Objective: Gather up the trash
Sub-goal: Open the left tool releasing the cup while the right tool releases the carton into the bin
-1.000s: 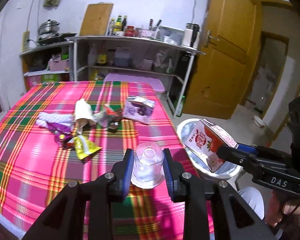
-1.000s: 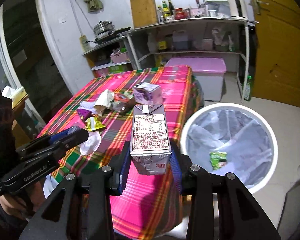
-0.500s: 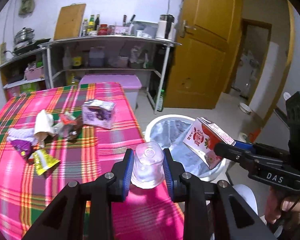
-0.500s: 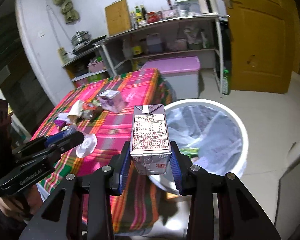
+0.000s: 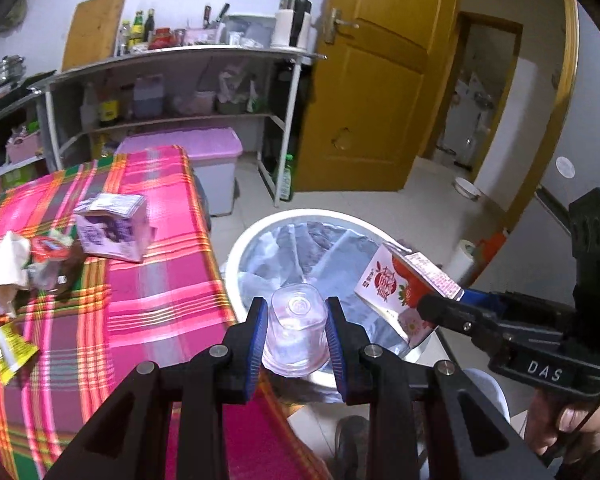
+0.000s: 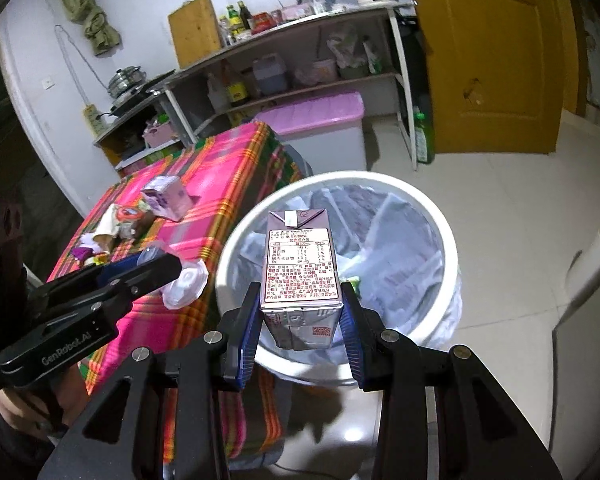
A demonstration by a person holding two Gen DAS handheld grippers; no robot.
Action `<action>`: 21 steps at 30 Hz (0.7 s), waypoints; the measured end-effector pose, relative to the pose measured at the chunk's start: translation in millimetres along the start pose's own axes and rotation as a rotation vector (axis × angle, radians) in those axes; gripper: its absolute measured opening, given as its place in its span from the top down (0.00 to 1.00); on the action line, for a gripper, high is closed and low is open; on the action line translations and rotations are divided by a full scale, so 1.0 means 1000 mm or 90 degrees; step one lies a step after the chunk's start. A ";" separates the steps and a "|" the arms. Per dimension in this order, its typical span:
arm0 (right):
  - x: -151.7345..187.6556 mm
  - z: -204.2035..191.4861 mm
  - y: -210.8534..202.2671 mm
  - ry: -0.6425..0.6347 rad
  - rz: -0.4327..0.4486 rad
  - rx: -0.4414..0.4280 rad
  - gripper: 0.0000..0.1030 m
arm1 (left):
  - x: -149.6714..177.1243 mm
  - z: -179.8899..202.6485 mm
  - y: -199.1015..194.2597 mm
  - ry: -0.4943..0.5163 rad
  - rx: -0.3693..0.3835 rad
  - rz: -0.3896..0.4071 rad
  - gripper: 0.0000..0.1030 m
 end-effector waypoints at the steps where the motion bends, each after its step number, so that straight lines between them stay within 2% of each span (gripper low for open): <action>1: 0.001 0.004 0.003 0.004 -0.005 0.002 0.63 | -0.001 0.001 0.007 0.002 0.000 -0.006 0.71; 13: 0.015 0.033 0.037 0.039 -0.066 0.008 0.62 | 0.003 0.010 0.067 0.001 0.023 -0.091 0.71; 15: 0.017 0.035 0.040 0.037 -0.072 0.014 0.62 | 0.004 0.010 0.072 -0.001 0.025 -0.101 0.70; 17: 0.018 0.037 0.041 0.039 -0.075 0.015 0.60 | 0.006 0.010 0.077 -0.008 0.031 -0.111 0.60; 21: 0.017 0.038 0.036 0.043 -0.067 0.016 0.59 | 0.007 0.008 0.078 -0.019 0.037 -0.115 0.58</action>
Point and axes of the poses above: each gripper's, at about its wrist camera, not at the fingertips, and y roughly the way its jaws point, z to its right, x to its underside, the point moved 7 cm from there along y, roughly the way its jaws point, and after that the axes turned 9 degrees about -y, right-handed, at the moved point
